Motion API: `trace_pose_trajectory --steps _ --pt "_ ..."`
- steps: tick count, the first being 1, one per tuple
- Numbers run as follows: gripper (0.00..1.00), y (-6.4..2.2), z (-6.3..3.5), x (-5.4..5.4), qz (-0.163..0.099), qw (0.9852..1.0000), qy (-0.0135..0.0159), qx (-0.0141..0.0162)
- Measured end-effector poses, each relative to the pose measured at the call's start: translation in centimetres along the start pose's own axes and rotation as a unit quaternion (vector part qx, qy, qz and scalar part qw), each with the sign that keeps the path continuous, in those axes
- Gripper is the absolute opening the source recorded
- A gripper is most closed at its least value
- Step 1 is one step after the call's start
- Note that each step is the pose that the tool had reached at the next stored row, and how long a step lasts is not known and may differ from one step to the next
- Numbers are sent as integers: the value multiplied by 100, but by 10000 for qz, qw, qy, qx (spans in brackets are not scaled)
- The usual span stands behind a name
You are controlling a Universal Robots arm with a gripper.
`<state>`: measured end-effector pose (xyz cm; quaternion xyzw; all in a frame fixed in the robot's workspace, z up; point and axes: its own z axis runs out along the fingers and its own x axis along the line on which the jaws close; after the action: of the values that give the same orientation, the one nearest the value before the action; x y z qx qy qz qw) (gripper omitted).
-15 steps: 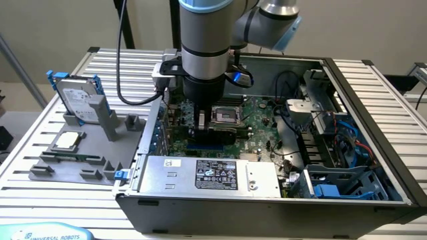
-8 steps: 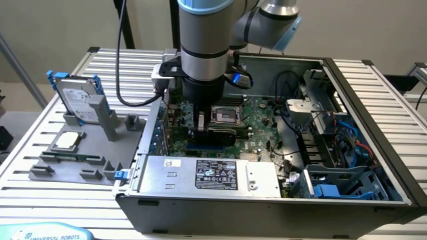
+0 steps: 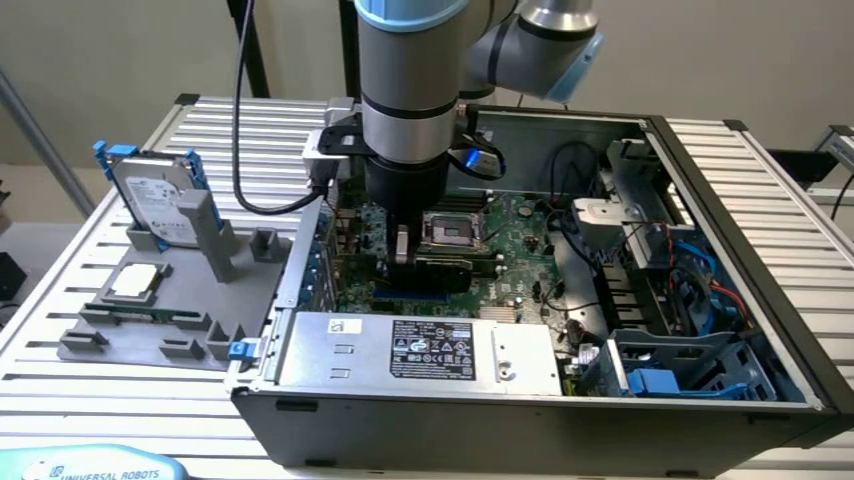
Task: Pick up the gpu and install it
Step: 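Press down on the gpu until it lock into place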
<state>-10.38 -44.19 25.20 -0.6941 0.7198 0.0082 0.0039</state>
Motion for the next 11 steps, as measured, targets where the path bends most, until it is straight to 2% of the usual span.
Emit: trace_pose_trajectory --steps 4,11 --pt "27 0 -16 2 1 10000 -8 4" --pt "27 0 -40 12 0 10000 14 0"
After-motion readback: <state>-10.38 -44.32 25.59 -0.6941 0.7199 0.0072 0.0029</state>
